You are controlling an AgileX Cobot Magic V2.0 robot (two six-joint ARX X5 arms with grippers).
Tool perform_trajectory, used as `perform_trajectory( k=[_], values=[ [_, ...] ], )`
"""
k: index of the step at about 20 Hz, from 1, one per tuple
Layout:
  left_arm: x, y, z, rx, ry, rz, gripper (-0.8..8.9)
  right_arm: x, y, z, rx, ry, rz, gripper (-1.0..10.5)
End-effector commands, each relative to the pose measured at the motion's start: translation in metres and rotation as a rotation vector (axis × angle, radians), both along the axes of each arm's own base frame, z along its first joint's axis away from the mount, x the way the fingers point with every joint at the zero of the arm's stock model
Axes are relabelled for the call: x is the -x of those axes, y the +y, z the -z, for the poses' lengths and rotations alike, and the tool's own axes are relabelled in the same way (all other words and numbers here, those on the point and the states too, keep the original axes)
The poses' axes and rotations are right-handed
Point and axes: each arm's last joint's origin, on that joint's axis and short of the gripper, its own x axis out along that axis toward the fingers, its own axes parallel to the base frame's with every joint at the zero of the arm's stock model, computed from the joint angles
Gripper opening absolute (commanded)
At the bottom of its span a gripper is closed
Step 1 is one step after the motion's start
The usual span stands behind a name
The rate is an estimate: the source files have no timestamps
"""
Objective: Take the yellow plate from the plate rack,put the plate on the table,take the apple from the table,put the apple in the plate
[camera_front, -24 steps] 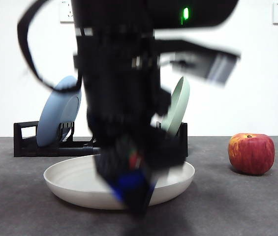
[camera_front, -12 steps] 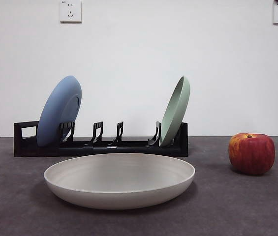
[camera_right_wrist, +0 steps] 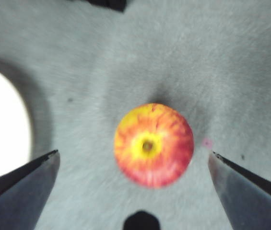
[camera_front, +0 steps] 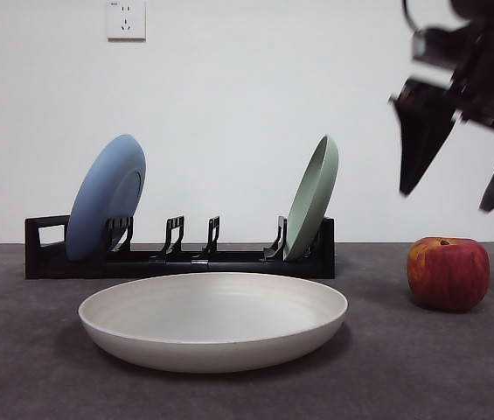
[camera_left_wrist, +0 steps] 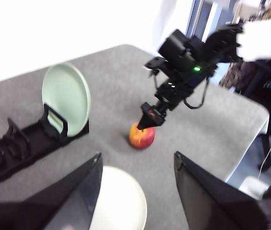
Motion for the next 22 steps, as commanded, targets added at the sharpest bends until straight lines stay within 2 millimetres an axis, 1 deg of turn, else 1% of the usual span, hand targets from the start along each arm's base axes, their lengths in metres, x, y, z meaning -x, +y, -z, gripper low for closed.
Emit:
perform_trajectory(
  k=[1,3,6,12,13,16,19,20,21,22],
  values=[
    [-0.002,-0.004,0.003,-0.017,0.022,-0.010,2.52,-0.009,0.006,0.014,0.046,0.018,0.009,6.6],
    [-0.004,-0.008,0.004,-0.031,0.030,-0.011,2.52,-0.015,0.009,0.026,0.093,0.034,0.010,6.7],
    [-0.006,-0.013,0.006,-0.049,0.037,-0.012,2.52,-0.022,0.012,0.040,0.104,0.059,0.004,6.7],
    [-0.008,-0.019,0.008,-0.067,0.045,-0.012,2.52,-0.031,0.014,0.058,0.109,0.090,0.008,6.5],
    [-0.008,-0.019,0.008,-0.067,0.044,-0.012,2.52,-0.031,0.015,0.060,0.106,0.099,0.018,5.9],
    [-0.008,-0.019,0.008,-0.066,0.044,-0.012,2.52,-0.032,0.015,0.063,0.109,0.113,0.019,3.8],
    [-0.008,-0.019,0.008,-0.066,0.044,-0.012,2.52,-0.030,0.014,0.063,0.112,0.128,0.018,0.8],
    [-0.008,-0.019,0.008,-0.066,0.044,-0.012,2.52,-0.030,0.014,0.064,0.111,0.131,0.016,0.1],
    [-0.008,-0.019,0.008,-0.066,0.044,-0.012,2.52,-0.030,0.014,0.063,0.111,0.131,0.016,-0.2],
    [-0.008,-0.019,0.008,-0.067,0.044,-0.012,2.52,-0.030,0.014,0.063,0.111,0.129,0.016,-0.1]
  ],
)
